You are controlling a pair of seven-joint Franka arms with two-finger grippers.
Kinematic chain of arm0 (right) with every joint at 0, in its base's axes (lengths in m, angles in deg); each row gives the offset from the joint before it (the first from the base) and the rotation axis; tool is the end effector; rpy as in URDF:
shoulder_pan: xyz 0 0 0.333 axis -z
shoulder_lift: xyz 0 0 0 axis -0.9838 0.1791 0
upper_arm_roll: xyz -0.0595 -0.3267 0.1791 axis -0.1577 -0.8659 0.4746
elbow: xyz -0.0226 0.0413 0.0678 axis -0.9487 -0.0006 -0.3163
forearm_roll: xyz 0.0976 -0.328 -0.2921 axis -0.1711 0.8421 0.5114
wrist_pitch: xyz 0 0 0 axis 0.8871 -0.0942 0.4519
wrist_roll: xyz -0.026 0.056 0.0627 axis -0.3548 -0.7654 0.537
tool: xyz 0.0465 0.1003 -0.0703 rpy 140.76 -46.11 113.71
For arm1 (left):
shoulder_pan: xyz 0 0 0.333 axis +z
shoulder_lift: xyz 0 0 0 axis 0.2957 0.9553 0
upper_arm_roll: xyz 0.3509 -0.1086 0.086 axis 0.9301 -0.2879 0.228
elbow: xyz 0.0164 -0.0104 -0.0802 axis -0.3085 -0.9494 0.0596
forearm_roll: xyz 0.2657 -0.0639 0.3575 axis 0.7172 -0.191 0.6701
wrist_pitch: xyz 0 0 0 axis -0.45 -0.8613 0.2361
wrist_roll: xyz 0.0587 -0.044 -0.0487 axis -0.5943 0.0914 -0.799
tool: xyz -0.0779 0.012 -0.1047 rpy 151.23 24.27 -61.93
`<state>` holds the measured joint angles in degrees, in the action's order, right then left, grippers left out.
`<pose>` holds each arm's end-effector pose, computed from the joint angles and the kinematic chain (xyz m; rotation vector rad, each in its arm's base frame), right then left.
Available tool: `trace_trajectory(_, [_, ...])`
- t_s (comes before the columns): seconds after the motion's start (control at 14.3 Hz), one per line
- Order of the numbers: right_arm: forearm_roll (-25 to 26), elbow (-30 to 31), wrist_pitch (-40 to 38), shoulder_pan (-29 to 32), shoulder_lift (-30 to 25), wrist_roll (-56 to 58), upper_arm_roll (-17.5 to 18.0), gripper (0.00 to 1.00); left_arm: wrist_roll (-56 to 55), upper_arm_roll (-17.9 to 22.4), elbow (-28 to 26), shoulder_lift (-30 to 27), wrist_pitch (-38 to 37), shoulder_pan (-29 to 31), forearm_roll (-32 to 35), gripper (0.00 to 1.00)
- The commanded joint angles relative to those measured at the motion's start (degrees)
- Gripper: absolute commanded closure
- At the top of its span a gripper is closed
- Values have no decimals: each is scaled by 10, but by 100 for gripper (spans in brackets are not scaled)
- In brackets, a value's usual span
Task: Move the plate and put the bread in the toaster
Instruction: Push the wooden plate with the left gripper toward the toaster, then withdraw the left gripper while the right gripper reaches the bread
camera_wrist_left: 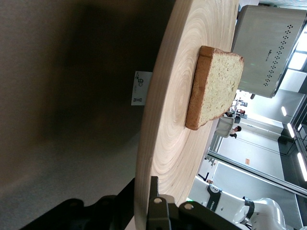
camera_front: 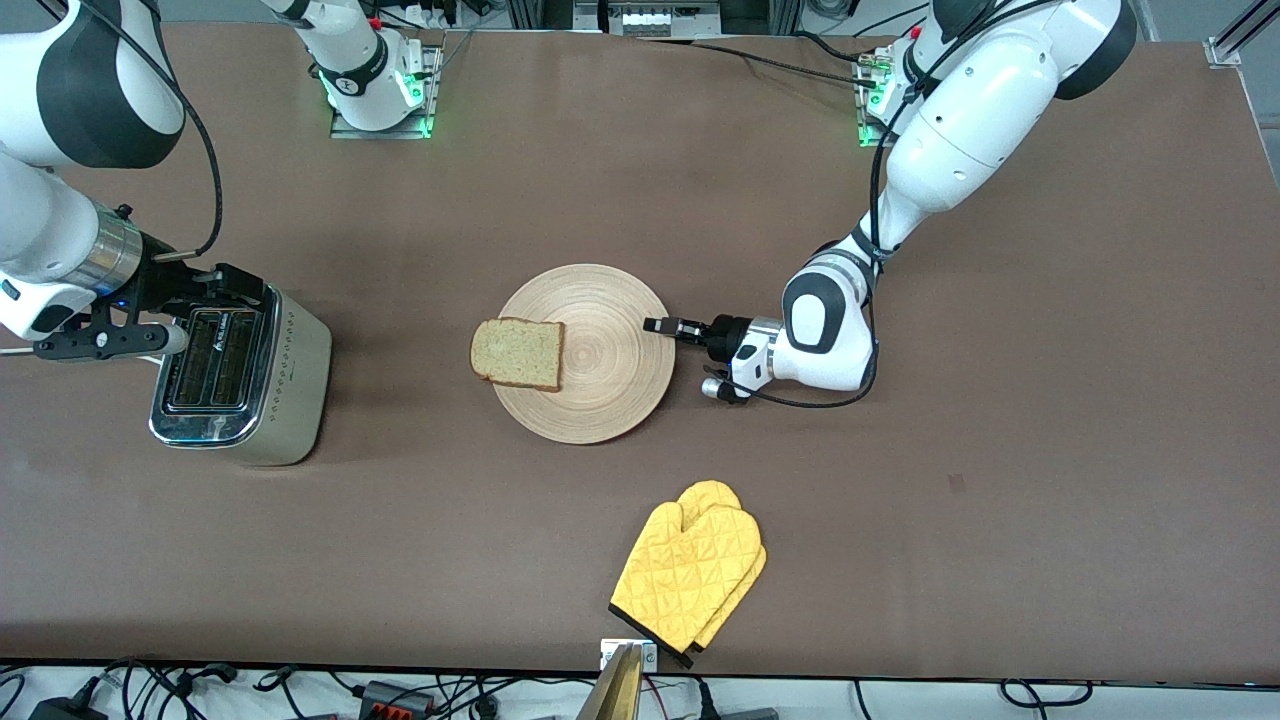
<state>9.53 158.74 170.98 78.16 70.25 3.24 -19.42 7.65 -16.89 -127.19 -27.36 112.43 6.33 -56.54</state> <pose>0.6603 0.0366 0.5224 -3.1209 -0.1418 0.1552 0.6019 -0.4080 0.0983 1.9966 -0.0185 -0.4202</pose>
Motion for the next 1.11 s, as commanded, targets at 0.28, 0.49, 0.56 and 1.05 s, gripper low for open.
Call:
trace_trajectory(0.28, [2, 1, 7, 0, 4, -2, 0, 0, 9, 3, 13, 2, -13, 8, -12, 56])
trace_trajectory(0.49, [2, 1, 9, -3, 5, -5, 1, 0, 10, 4, 6, -1, -28, 39, -3, 52])
trace_trajectory(0.56, [1, 1, 13, -4, 6, -6, 1, 0, 8, 4, 7, -2, -49, 53, 19, 51])
trace_trajectory(1.05, [-77, 14, 62, -35, 69, -8, 2, 0, -95, 4, 47, -50, -275, 218, 259, 49])
